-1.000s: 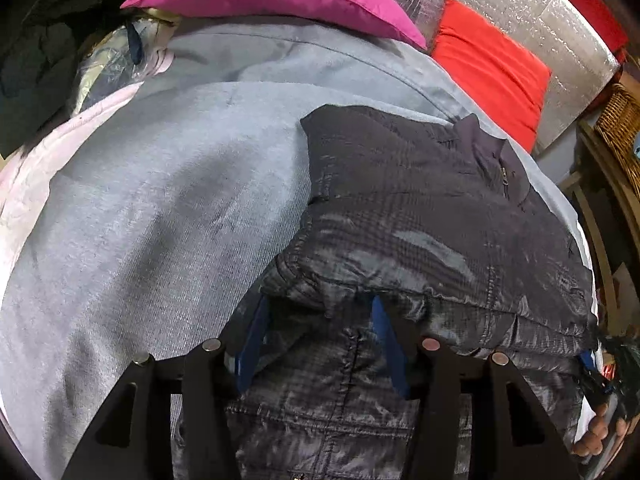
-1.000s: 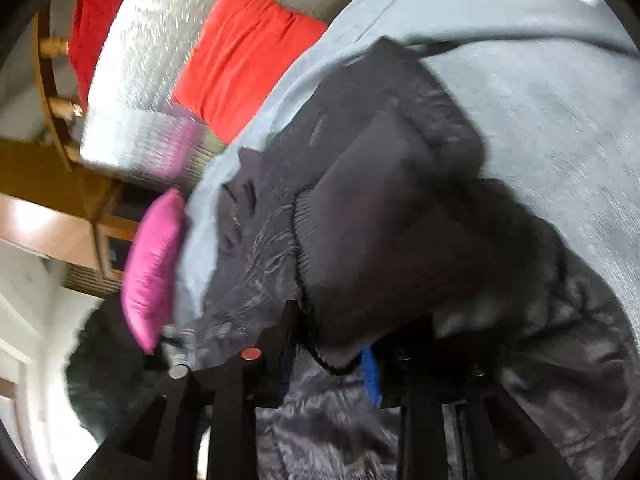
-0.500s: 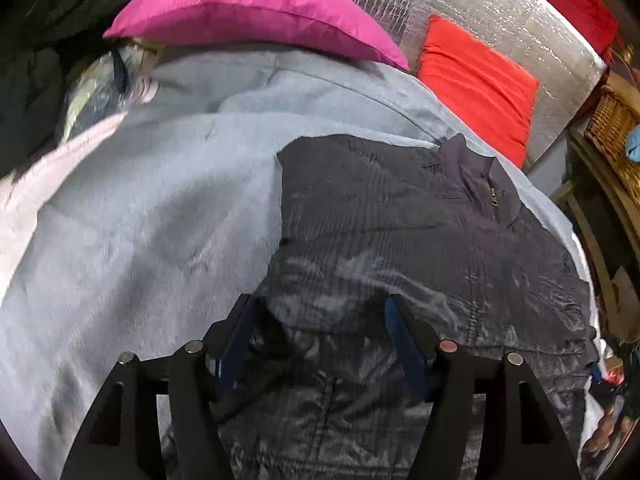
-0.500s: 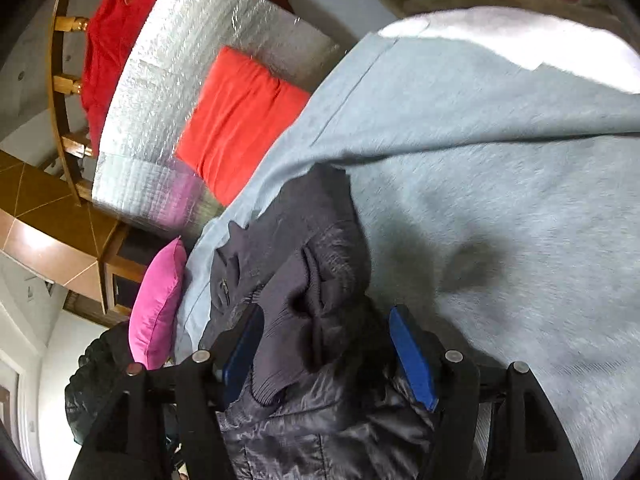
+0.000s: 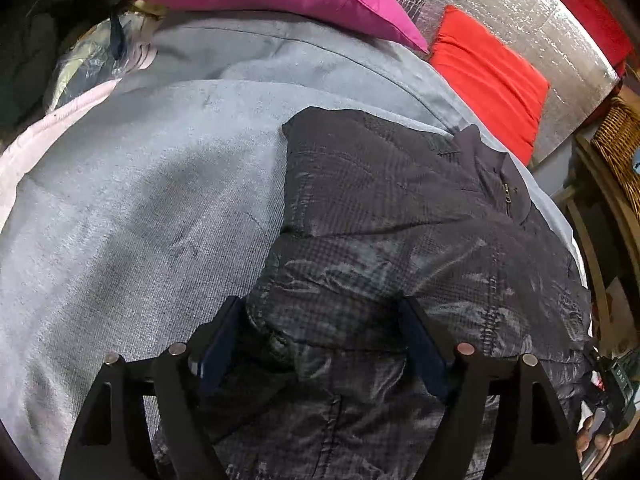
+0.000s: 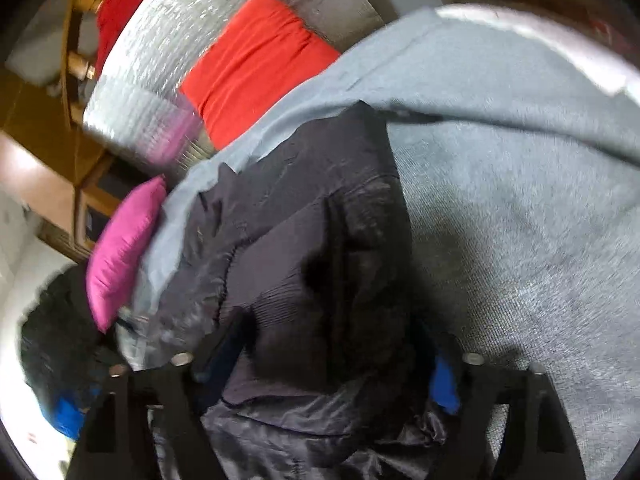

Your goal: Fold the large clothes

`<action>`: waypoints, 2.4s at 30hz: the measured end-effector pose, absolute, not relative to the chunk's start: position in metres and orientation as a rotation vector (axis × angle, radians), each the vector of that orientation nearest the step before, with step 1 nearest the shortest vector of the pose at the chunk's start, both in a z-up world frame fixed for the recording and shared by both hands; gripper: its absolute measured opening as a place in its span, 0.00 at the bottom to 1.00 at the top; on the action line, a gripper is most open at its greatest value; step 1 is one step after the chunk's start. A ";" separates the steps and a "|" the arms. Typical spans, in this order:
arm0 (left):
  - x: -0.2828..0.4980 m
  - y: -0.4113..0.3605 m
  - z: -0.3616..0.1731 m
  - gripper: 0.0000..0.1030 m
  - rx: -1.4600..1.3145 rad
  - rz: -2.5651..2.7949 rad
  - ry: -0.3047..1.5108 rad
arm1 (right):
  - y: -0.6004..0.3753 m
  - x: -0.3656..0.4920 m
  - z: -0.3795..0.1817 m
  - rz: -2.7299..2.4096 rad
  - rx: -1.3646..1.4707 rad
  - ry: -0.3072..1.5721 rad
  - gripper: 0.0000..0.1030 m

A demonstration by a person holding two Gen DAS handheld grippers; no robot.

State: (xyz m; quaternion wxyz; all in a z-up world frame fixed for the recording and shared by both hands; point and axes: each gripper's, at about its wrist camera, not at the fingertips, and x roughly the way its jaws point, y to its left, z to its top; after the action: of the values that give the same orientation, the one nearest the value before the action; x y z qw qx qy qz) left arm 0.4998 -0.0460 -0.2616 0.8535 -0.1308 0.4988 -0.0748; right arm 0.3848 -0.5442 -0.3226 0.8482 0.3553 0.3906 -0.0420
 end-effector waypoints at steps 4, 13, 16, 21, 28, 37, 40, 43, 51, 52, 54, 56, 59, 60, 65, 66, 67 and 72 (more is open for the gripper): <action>0.497 -0.048 -0.258 0.67 -0.258 -0.146 1.038 | -0.532 0.375 -0.299 -0.096 0.681 0.770 0.38; 0.502 -0.037 -0.269 0.81 -0.280 -0.105 1.094 | -0.532 0.378 -0.320 -0.149 0.671 0.854 0.41; 0.500 -0.036 -0.261 0.81 -0.273 -0.102 1.079 | -0.544 0.373 -0.318 -0.113 0.776 0.843 0.57; 0.490 -0.029 -0.240 0.81 -0.290 -0.134 1.048 | -0.557 0.357 -0.299 -0.088 0.813 0.790 0.72; 0.494 -0.010 -0.243 0.81 -0.423 -0.159 1.033 | -0.567 0.352 -0.297 -0.057 0.896 0.748 0.80; 0.508 -0.029 -0.269 0.63 -0.414 -0.235 1.052 | -0.548 0.380 -0.326 -0.064 0.821 0.823 0.79; 0.507 -0.035 -0.267 0.52 -0.376 -0.230 1.030 | -0.536 0.381 -0.317 -0.080 0.733 0.808 0.60; 0.503 -0.037 -0.259 0.42 -0.374 -0.239 0.998 | -0.531 0.376 -0.303 -0.077 0.685 0.764 0.47; 0.508 -0.028 -0.275 0.73 -0.412 -0.210 1.076 | -0.544 0.375 -0.325 -0.099 0.769 0.829 0.53; 0.507 -0.027 -0.274 0.73 -0.411 -0.213 1.076 | -0.547 0.374 -0.325 -0.097 0.797 0.825 0.57; 0.506 -0.026 -0.272 0.71 -0.416 -0.215 1.061 | -0.551 0.373 -0.322 -0.085 0.826 0.831 0.58; 0.505 -0.027 -0.271 0.50 -0.426 -0.236 1.049 | -0.553 0.371 -0.322 -0.077 0.841 0.830 0.61; 0.503 -0.031 -0.266 0.43 -0.398 -0.234 1.020 | -0.553 0.371 -0.320 -0.063 0.856 0.818 0.63; 0.502 -0.032 -0.264 0.41 -0.395 -0.237 1.007 | -0.555 0.370 -0.319 -0.055 0.867 0.805 0.66; 0.497 -0.035 -0.258 0.34 -0.370 -0.228 0.977 | -0.548 0.375 -0.326 -0.070 0.829 0.806 0.64; 0.497 -0.036 -0.256 0.34 -0.373 -0.227 0.971 | -0.545 0.375 -0.324 -0.085 0.803 0.804 0.56; 0.494 -0.036 -0.250 0.33 -0.369 -0.229 0.951 | -0.542 0.375 -0.320 -0.087 0.783 0.800 0.49; 0.482 -0.040 -0.229 0.33 -0.324 -0.244 0.888 | -0.532 0.364 -0.288 -0.080 0.705 0.694 0.39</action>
State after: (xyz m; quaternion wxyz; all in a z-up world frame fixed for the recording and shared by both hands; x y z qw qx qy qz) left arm 0.4819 -0.0405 -0.2288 0.8833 -0.1555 0.4264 -0.1172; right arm 0.3644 -0.5321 -0.2881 0.8794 0.3381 0.3330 -0.0385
